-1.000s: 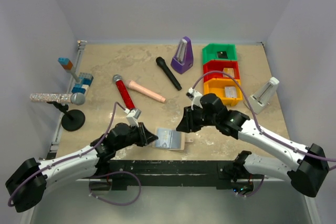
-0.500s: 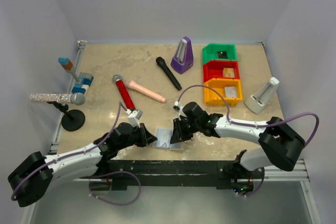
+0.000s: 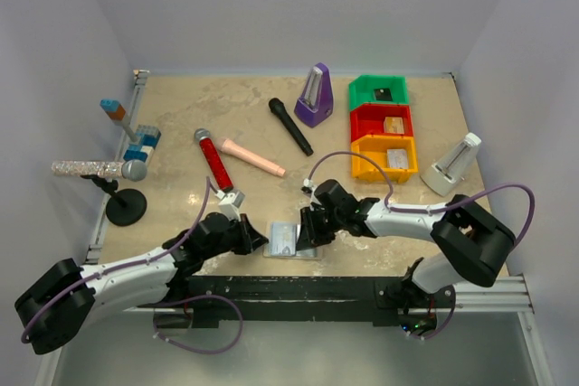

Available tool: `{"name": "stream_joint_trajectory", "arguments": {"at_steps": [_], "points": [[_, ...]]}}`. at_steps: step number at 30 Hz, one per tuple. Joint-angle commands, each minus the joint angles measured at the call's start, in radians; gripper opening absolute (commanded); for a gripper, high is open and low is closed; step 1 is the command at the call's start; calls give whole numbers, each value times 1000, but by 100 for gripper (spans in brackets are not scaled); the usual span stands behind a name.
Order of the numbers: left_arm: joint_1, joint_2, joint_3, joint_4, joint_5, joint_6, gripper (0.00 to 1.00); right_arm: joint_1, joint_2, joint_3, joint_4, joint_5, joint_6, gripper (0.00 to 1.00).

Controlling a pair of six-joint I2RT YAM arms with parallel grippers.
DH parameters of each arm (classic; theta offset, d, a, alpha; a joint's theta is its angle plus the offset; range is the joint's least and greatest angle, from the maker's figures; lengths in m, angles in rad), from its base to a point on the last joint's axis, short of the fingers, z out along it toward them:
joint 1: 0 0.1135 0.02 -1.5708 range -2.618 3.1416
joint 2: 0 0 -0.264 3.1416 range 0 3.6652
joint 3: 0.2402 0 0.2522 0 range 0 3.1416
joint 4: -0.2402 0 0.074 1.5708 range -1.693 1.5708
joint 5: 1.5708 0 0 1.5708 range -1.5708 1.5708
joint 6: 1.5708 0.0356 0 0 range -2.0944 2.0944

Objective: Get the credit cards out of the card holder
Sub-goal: Open the card holder at the center of the board.

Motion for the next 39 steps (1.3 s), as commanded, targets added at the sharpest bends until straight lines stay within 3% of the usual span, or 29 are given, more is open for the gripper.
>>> {"name": "stream_joint_trajectory", "arguments": {"at_steps": [1,10,20,32,39], "points": [[-3,-6,-31,45,-18,-5,5,-12,-3,-17,30,43,1,30],[-3,-50,-56,27,-28,-15,0,-22,5,-6,13,54,-16,41],[-3,-243,-4,-70,-64,-8,1,-22,-141,21,-76,102,-16,54],[-3,-24,36,79,1,8,0,-18,-67,61,27,-12,59,51],[-3,14,23,97,-4,8,0,-18,11,35,116,-42,99,49]]}}
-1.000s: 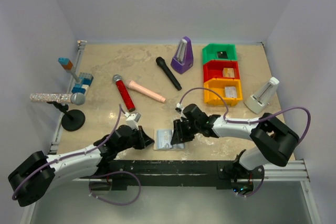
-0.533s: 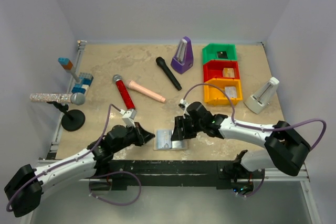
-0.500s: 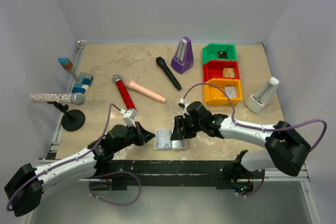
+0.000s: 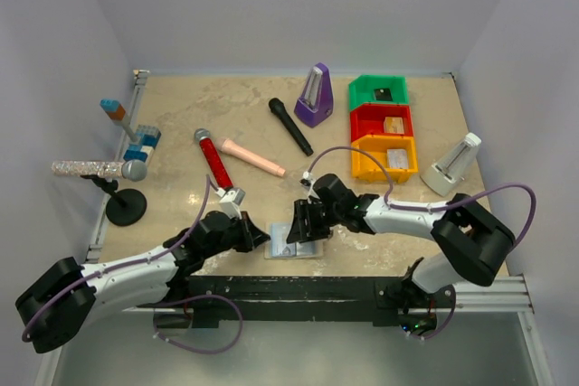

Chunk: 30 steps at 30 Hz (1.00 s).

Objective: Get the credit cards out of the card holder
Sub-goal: Open the card holder at the center of the board, then remove the credit card from the card holder.

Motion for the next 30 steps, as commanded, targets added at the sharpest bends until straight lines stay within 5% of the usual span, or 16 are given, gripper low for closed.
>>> {"name": "stream_joint_trajectory", "arguments": {"at_steps": [1,30], "points": [[-4,5,11,72,1,6,0,0,24,-2,102,-39,42,49],[-4,106,-21,190,30,-13,0,0,52,-19,71,41,60,53]]}}
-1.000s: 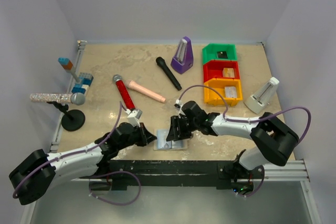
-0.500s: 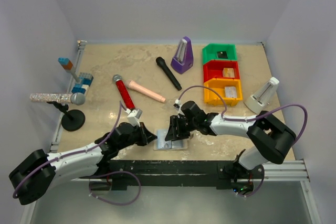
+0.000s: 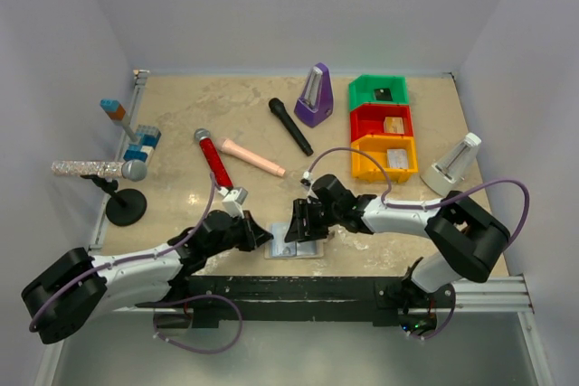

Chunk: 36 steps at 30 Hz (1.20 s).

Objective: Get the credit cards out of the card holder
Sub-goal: Remove the credit card from the card holder.

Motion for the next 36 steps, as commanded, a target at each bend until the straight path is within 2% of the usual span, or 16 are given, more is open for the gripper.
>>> {"name": "stream_joint_trajectory", "arguments": {"at_steps": [1,17,30,36], "points": [[-3,31,-21,82,10,-13,0,-1,5,-19,20,39,20,53],[-3,68,-61,110,5,-27,0,-1,14,-102,233,13,122,43],[-3,68,-85,120,5,-32,0,-1,-18,-156,344,16,168,36],[-3,64,-93,119,5,-32,0,-1,-47,-179,367,31,181,41]]}}
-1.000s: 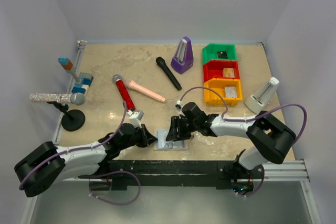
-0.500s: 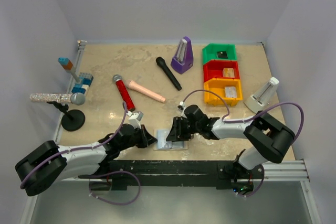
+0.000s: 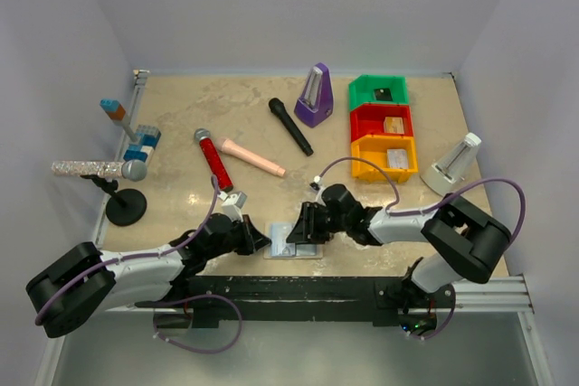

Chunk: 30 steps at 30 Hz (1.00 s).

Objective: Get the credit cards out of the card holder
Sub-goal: Remove the credit card from the card holder.

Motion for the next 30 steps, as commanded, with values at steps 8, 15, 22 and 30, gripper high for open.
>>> {"name": "stream_joint_trajectory", "arguments": {"at_steps": [8,15,22,30], "points": [[-4,-2,-51,54,-1,-6,0,-1,-37,-10,102,3,28,36],[-4,-2,-48,54,2,-5,0,-3,7,-22,190,-26,63,38],[-4,11,-48,60,2,-3,0,-3,53,-16,241,-61,81,43],[-7,47,-54,96,7,-11,0,-3,92,-28,323,-77,114,45]]}}
